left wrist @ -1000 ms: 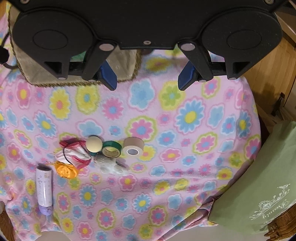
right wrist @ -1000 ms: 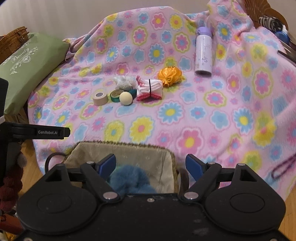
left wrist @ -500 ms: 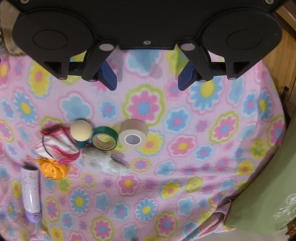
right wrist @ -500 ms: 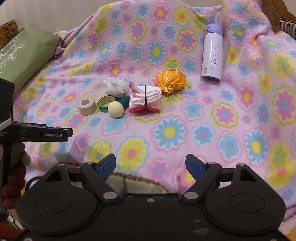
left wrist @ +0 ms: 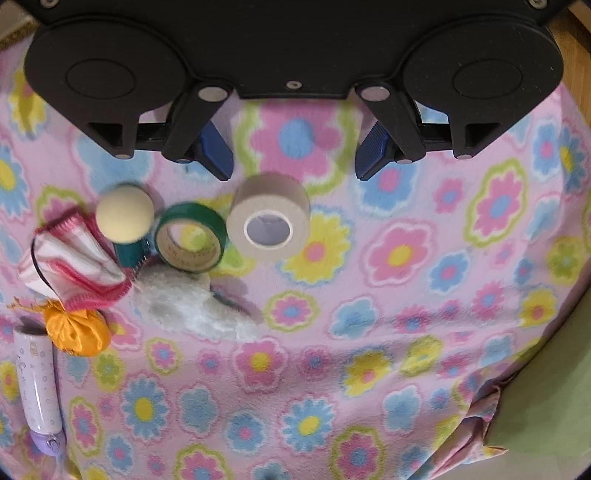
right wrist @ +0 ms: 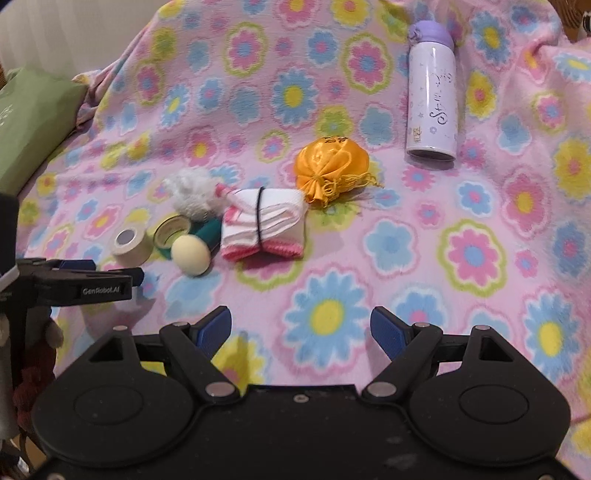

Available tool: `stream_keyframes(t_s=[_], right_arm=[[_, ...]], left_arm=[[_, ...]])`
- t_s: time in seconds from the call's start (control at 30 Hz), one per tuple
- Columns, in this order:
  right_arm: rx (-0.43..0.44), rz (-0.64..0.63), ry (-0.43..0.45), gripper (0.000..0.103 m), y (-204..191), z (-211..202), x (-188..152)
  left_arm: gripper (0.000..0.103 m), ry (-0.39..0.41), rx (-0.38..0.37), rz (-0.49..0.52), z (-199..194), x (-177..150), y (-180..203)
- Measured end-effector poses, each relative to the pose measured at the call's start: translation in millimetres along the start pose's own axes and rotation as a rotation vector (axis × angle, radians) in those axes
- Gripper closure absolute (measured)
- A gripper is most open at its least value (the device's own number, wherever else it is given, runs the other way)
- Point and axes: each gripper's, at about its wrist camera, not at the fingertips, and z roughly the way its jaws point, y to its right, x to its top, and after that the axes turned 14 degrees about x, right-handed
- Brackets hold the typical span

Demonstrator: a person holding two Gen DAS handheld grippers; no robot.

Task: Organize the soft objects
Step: 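Grasp the white tape roll with the left gripper while the right gripper grasps the folded towel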

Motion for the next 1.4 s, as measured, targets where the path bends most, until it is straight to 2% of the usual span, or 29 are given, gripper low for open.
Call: stream_keyframes(t_s=[0.23,0.57,0.63,1.03,1.17,1.2,1.4], right_arm=[[0.008,0.033,0.036,0.020,7,14,18],[0.051,-0.028,0.089,0.015,-12,29,34],[0.055,-0.039,0.088,0.013,-16,35,36],[0.020,-0.055,0.052,0.013,-21,88,50],[0.027,-0.028,0.043,0.023,-15,100,52],[0.022,-0.025,0.046,0.029,-14,100,52],[0.003,-0.054,0.058,0.031,-8,91,44]], left_arm=[[0.028,0.033,-0.027,-0.016,13,8,0],[0.002,0.051,-0.046,-0.037,37,18,-4],[0.002,0.059,-0.064,-0.038,38,17,-6],[0.002,0.098,-0.062,-0.047,36,13,-5],[0.002,0.099,-0.062,-0.047,36,13,-5],[0.002,0.099,-0.062,-0.047,36,13,-5],[0.002,0.114,-0.059,-0.047,34,12,-5]])
